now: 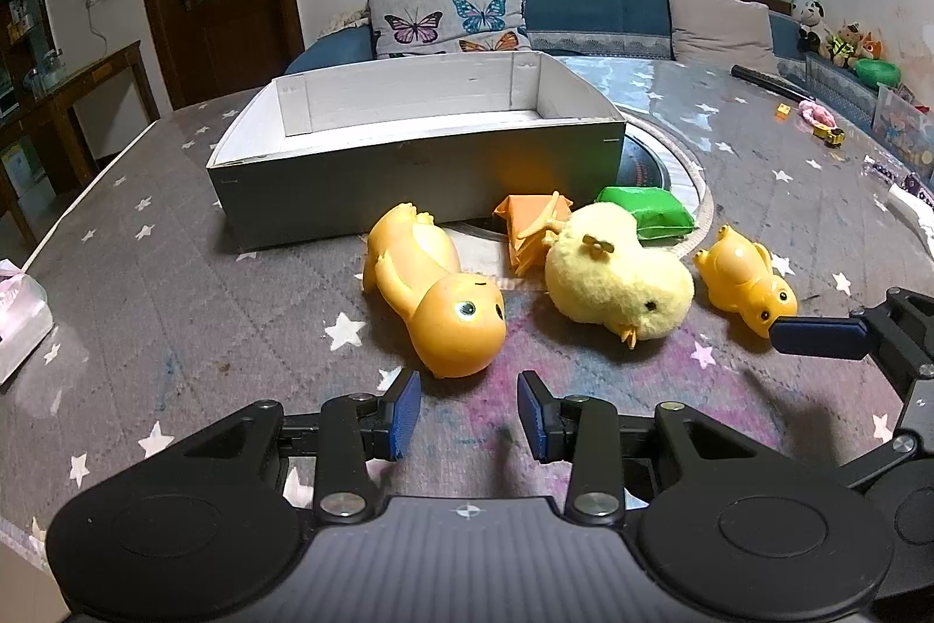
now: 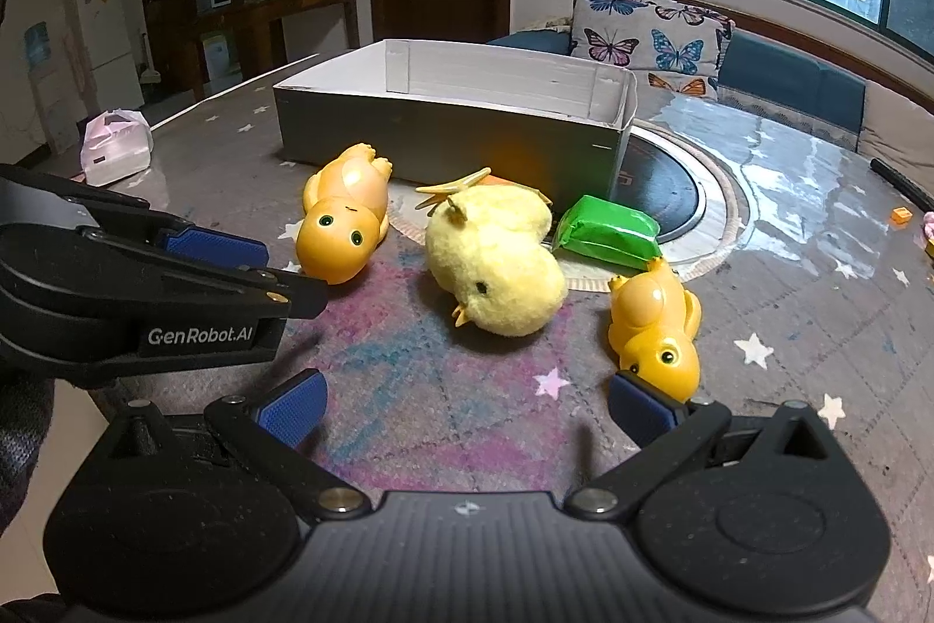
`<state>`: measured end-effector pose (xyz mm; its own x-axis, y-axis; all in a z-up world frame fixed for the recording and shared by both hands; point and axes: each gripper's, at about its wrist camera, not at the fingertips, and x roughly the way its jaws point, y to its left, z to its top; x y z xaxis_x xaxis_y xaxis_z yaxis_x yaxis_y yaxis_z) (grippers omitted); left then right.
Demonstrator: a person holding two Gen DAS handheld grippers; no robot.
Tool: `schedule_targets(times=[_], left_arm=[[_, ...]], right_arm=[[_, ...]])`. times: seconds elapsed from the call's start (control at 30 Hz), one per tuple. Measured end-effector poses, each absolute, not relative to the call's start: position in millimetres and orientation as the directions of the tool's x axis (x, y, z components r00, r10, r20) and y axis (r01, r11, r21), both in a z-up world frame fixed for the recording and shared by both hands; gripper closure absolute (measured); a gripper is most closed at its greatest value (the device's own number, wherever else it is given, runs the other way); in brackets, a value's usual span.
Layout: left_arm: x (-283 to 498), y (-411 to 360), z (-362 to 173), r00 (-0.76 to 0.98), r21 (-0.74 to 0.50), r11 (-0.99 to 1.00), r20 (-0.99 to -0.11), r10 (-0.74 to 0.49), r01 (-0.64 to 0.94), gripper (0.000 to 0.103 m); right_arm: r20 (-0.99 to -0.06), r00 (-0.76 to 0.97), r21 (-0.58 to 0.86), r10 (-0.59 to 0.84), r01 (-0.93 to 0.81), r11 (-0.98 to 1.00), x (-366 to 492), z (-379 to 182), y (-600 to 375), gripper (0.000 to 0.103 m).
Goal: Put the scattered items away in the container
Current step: 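Move both grippers toward the yellow rubber duck lying beside the box, then close the left gripper on the duck's tail while the right gripper closes on its head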
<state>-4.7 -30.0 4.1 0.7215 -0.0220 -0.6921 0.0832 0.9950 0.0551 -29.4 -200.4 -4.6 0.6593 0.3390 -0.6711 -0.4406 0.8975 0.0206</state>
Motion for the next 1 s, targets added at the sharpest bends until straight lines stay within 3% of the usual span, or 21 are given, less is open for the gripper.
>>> schedule_targets(times=[1.0], left_arm=[[6, -3, 21, 0.74, -0.008, 0.996, -0.669, -0.069, 0.086, 0.064]], right_arm=[[-0.648, 0.644, 0.036, 0.406, -0.506, 0.862, -19, 2, -187, 0.0]])
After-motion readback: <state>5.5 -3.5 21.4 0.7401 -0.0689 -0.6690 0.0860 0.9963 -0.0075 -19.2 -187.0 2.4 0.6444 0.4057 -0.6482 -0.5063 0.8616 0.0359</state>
